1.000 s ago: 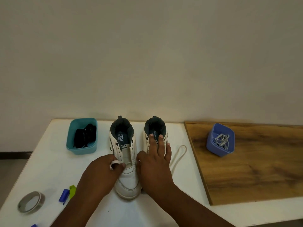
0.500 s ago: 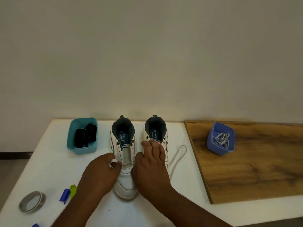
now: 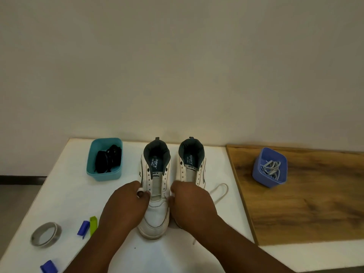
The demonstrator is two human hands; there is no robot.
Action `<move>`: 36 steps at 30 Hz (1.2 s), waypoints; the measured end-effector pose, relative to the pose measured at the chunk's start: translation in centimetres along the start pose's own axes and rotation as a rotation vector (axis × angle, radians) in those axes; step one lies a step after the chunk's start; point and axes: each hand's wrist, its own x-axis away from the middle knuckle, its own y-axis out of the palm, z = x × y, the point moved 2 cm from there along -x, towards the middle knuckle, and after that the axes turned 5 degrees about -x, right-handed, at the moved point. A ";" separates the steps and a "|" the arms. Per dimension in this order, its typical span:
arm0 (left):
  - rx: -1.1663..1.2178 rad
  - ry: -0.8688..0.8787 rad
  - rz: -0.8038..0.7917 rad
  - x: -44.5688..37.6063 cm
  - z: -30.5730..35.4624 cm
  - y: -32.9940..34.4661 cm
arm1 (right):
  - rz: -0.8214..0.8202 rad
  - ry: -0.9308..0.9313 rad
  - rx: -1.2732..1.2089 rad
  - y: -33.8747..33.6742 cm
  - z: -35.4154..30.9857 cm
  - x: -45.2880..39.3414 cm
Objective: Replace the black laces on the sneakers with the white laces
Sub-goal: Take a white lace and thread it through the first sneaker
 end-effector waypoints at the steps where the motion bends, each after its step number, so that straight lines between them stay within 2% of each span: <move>1: 0.005 -0.005 -0.004 0.0 0.0 0.0 | -0.010 0.003 0.019 0.7 0.1 0.2; 5: -0.016 0.005 -0.036 0.1 0.0 0.2 | 0.011 -0.018 -0.058 1.2 -0.3 0.2; 7: 0.002 0.010 -0.055 0.2 0.0 0.6 | -0.016 0.009 -0.212 0.6 -0.6 0.1; 14: -0.023 -0.023 -0.052 0.0 -0.4 1.7 | -0.316 0.165 -0.636 -4.5 -0.6 1.0; 17: -0.006 -0.033 -0.039 0.0 -0.5 1.9 | -0.464 0.142 -0.780 -7.2 -1.8 2.0; 21: -0.060 -0.013 -0.070 0.1 -0.3 1.5 | -0.444 0.020 -0.501 -8.9 -2.1 3.0; 23: -0.046 -0.020 -0.059 0.2 -0.2 1.2 | -0.329 -0.008 -0.320 -9.2 -1.3 3.0; 25: -0.022 -0.029 -0.049 0.3 -0.1 1.1 | -0.237 -0.007 -0.318 -9.4 -0.5 2.7; 27: -0.026 -0.019 -0.040 0.4 0.1 1.1 | -0.265 0.040 -0.638 -9.7 -0.6 2.5; 30: -0.024 -0.005 -0.031 0.5 0.4 0.7 | -0.365 0.184 -1.471 -10.2 -1.6 2.2; 31: -0.019 -0.006 -0.037 0.6 0.4 0.7 | -0.354 0.190 -1.643 -10.5 -1.9 2.1; 33: -0.017 -0.013 -0.051 0.7 0.3 0.8 | -0.280 0.107 -1.741 -11.3 -2.2 2.1; 36: -0.024 -0.014 -0.063 0.6 0.3 0.5 | -0.138 -0.049 -1.694 -12.9 -2.3 2.4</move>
